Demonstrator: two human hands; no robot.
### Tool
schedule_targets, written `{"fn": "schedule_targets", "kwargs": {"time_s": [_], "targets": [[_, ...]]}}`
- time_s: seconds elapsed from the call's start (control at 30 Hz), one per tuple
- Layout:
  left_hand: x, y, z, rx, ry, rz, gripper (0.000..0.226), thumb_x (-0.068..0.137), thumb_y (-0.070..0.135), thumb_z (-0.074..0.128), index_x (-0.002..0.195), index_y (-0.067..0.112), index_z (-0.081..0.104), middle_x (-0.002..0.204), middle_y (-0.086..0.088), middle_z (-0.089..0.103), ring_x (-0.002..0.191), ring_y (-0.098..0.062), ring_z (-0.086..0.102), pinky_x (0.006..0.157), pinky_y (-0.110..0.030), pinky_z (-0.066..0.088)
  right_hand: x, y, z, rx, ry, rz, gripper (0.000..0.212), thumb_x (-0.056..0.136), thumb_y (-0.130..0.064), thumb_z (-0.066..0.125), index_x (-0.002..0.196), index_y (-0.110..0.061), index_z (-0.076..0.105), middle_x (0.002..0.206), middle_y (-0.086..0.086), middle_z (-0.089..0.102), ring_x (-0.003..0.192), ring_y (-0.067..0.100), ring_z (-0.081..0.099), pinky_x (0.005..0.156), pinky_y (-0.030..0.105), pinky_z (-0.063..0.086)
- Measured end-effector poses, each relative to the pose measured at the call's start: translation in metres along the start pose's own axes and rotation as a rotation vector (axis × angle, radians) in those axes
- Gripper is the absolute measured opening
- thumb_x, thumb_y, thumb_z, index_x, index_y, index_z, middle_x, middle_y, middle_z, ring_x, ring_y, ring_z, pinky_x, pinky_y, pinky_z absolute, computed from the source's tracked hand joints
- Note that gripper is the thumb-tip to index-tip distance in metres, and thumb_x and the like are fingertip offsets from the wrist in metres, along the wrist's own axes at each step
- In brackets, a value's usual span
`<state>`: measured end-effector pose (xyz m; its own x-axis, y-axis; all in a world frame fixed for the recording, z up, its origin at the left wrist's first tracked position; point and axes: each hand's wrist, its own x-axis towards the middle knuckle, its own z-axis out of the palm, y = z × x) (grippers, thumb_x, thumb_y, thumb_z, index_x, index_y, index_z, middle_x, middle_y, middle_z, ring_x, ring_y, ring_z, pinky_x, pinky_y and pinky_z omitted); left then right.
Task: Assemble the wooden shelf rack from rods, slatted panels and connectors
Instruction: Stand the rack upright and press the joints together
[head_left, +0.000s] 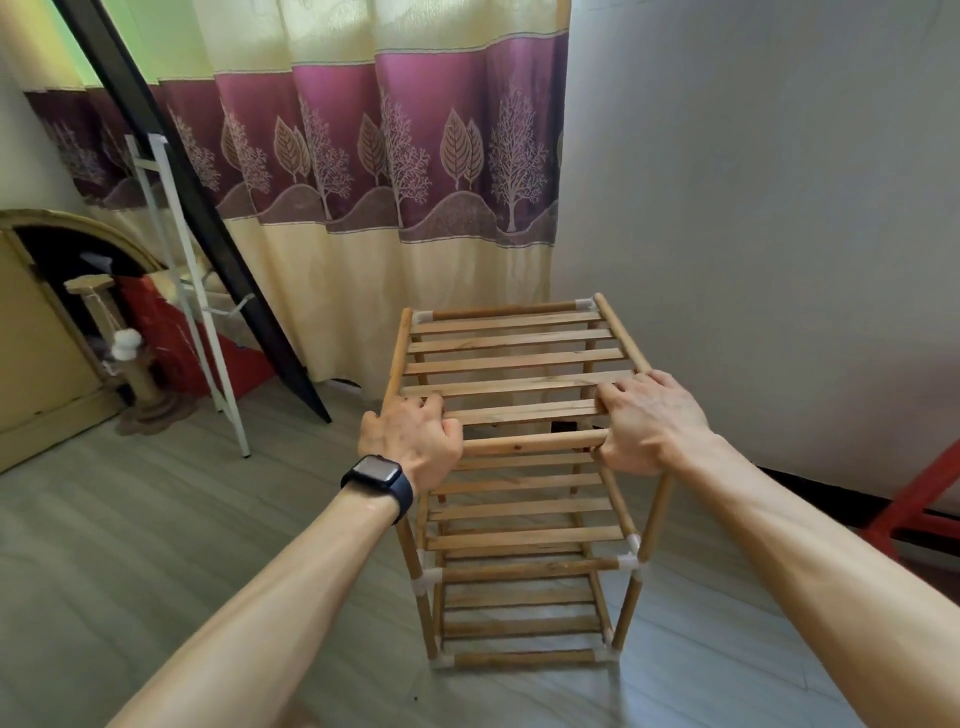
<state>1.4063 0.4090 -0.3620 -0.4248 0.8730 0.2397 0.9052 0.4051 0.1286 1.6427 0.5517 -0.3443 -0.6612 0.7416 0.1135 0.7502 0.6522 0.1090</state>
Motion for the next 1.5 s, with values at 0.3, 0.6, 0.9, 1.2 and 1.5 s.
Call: {"fn": "schedule_targets", "kwargs": {"time_s": [0.3, 0.6, 0.9, 1.2, 1.5], "targets": [[-0.054, 0.096, -0.038, -0.034, -0.018, 0.194, 0.044, 0.101, 0.052, 0.03, 0.099, 0.023, 0.062, 0.095, 0.001, 0.063, 0.089, -0.023, 0.058, 0.08, -0.039, 0.049, -0.009, 0.022, -0.013, 0.28, 0.11, 0.264, 0.061, 0.092, -0.019, 0.057, 0.148, -0.037, 0.043, 0.161, -0.001, 0.034, 0.151, 0.022, 0.021, 0.121, 0.054, 0.022], [0.0, -0.012, -0.032, -0.041, 0.135, 0.006, 0.034, 0.099, 0.045, 0.036, 0.108, 0.029, 0.064, 0.112, 0.003, 0.065, 0.098, -0.019, 0.052, 0.081, -0.036, 0.04, -0.088, -0.063, -0.019, 0.408, 0.075, -0.049, 0.06, 0.095, -0.074, 0.021, 0.146, -0.048, 0.04, 0.155, -0.017, 0.038, 0.145, 0.008, 0.029, 0.121, 0.038, 0.024], [-0.04, -0.035, -0.012, -0.093, 0.371, 0.209, 0.053, 0.098, 0.055, 0.026, 0.092, 0.026, 0.069, 0.093, 0.008, 0.069, 0.089, -0.018, 0.06, 0.074, -0.034, 0.043, -0.066, 0.01, 0.023, 0.214, 0.202, 0.148, 0.064, 0.094, -0.076, 0.002, 0.125, -0.054, 0.053, 0.133, -0.018, 0.055, 0.13, 0.01, 0.045, 0.112, 0.039, 0.029], [-0.036, 0.037, -0.002, -0.127, 0.112, 0.424, 0.059, 0.099, 0.067, 0.016, 0.091, 0.033, 0.064, 0.093, 0.016, 0.065, 0.103, -0.008, 0.052, 0.096, -0.035, 0.027, -0.064, -0.008, 0.02, 0.52, 0.357, 0.313, 0.056, 0.097, -0.058, 0.028, 0.142, -0.032, 0.049, 0.159, 0.001, 0.033, 0.151, 0.017, 0.012, 0.12, 0.058, 0.011], [-0.056, 0.075, 0.025, -0.313, 0.337, 0.577, 0.032, 0.088, 0.051, 0.06, 0.1, 0.021, 0.061, 0.071, 0.012, 0.063, 0.068, -0.011, 0.061, 0.092, -0.036, 0.048, -0.052, -0.045, 0.022, 0.718, 0.369, 0.218, 0.048, 0.078, -0.062, 0.034, 0.109, -0.039, 0.062, 0.142, -0.009, 0.047, 0.144, 0.009, 0.018, 0.114, 0.05, 0.016]]}}
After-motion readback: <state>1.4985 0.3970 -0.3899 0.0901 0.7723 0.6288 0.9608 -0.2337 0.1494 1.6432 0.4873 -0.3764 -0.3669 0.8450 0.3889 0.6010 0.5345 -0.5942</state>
